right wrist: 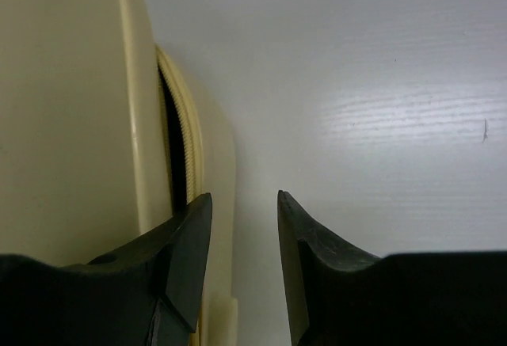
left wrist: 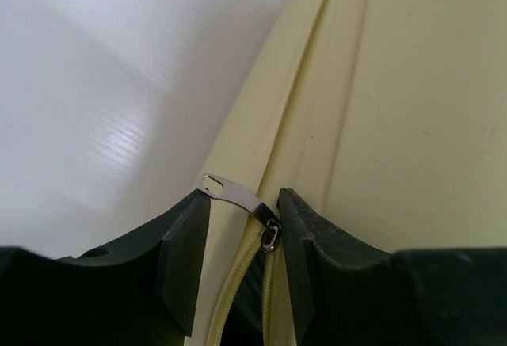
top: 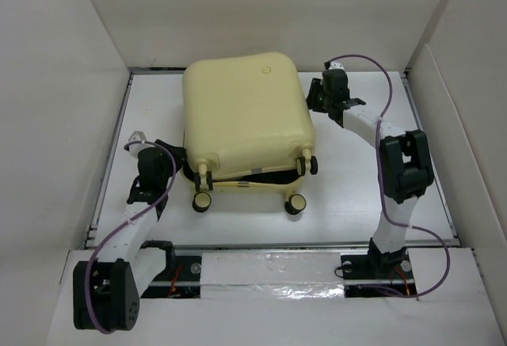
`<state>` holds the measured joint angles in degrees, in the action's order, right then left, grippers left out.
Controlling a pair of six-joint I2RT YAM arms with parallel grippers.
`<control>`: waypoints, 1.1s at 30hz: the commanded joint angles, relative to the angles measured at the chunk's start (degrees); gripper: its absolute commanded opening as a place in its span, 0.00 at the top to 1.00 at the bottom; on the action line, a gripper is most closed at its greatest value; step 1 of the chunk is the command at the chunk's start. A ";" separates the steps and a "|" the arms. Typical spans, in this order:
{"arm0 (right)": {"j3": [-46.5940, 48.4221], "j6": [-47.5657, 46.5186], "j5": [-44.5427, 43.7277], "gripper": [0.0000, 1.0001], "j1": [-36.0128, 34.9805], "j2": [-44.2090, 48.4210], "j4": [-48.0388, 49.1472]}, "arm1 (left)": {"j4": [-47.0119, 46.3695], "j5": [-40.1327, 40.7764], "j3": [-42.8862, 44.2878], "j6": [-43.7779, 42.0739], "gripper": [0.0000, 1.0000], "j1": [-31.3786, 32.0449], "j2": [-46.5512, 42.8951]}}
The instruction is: Pack the luggage
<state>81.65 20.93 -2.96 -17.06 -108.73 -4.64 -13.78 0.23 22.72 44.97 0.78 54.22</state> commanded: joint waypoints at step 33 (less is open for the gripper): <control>-32.60 4.20 9.66 1.00 6.61 49.69 15.70 | -4.35 34.20 34.44 -17.36 0.31 40.77 1.45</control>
<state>63.11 22.70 14.55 -7.07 -67.02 1.08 -15.57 44.21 48.38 33.61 49.32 45.98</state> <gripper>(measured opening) 0.010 0.683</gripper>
